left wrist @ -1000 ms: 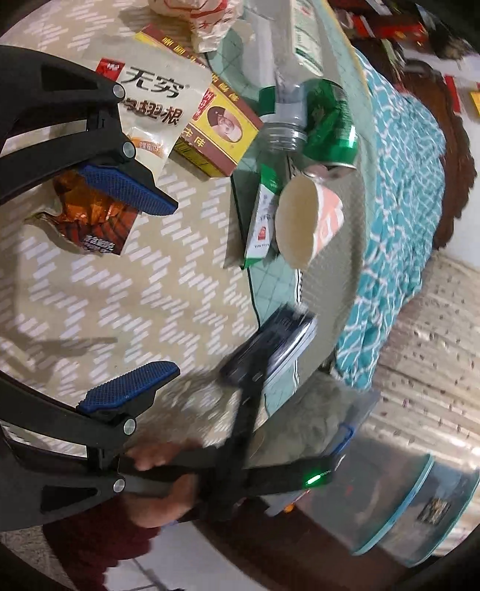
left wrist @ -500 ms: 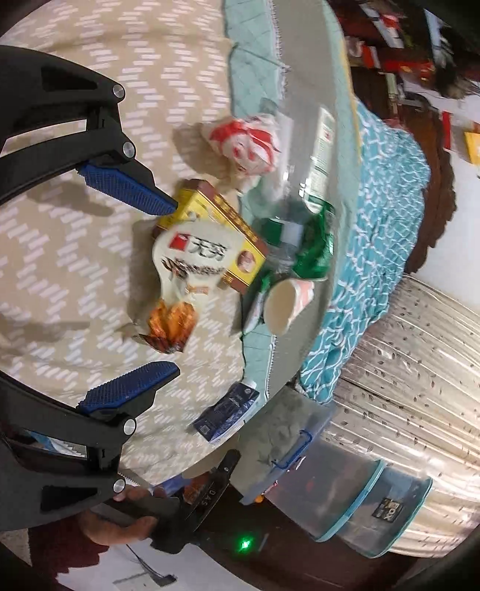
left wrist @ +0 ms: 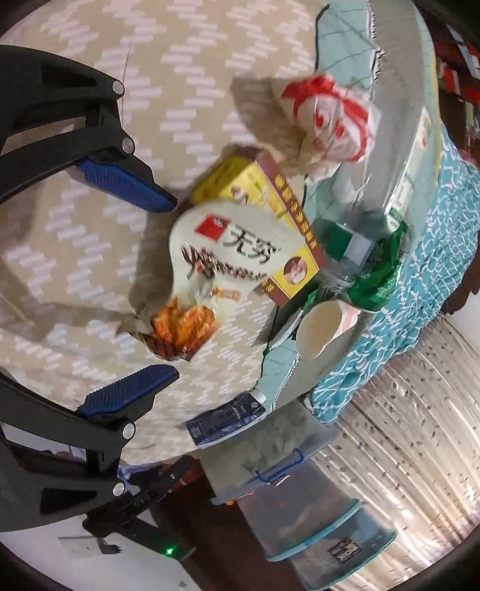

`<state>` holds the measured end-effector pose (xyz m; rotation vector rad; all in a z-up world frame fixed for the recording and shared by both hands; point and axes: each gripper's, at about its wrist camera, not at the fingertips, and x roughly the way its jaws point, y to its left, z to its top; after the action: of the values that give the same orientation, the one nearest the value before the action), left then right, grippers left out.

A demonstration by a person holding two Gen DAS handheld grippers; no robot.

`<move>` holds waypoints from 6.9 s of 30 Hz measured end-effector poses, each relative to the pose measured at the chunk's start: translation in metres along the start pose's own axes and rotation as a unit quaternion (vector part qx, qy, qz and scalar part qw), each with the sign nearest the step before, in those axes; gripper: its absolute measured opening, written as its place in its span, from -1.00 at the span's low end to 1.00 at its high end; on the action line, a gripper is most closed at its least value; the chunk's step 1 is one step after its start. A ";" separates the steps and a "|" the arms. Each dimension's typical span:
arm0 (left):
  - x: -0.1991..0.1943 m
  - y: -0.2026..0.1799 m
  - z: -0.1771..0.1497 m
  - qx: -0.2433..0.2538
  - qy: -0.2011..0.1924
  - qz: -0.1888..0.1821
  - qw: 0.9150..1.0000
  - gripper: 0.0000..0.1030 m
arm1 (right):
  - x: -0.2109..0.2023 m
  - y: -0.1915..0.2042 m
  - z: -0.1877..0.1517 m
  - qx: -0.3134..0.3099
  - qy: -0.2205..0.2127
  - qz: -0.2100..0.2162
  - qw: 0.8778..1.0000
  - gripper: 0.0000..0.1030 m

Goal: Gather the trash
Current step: 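Return both tools to the bed and approach the snack bag and milk carton, then grasp the snack bag with the left tool while the right tool grasps the milk carton, then drop the snack bag and milk carton into the beige bin, then return to the bed and approach the red-white wrapper and yellow box, then grasp the red-white wrapper with the left tool while the right tool grasps the yellow box, then drop the wrapper and yellow box into the beige bin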

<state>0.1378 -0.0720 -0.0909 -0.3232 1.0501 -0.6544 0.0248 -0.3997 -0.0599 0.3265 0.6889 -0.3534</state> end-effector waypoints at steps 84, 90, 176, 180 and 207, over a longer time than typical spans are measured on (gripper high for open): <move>0.146 -0.182 -0.015 0.246 0.026 0.130 0.960 0.64 | 0.019 -0.128 0.009 0.063 -0.015 0.117 0.991 0.43; 0.062 -0.083 -0.013 0.155 -0.030 0.202 0.967 0.65 | 0.036 -0.044 0.008 0.007 0.025 0.176 0.984 0.44; -0.031 -0.012 -0.026 0.076 -0.113 0.221 0.966 0.65 | 0.007 0.155 -0.080 -0.214 0.058 0.170 0.960 0.84; -0.006 -0.012 -0.018 0.083 -0.065 0.217 0.971 -0.12 | 0.016 0.150 -0.083 -0.212 0.082 0.180 0.957 0.33; 0.222 -0.306 -0.026 0.307 0.127 -0.025 0.943 -0.56 | -0.001 -0.175 -0.013 0.064 -0.033 -0.004 0.997 0.28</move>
<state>0.0846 -0.4471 -0.0920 0.2878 1.0255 -1.0501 -0.0568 -0.5504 -0.0988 0.4325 0.6035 -0.4148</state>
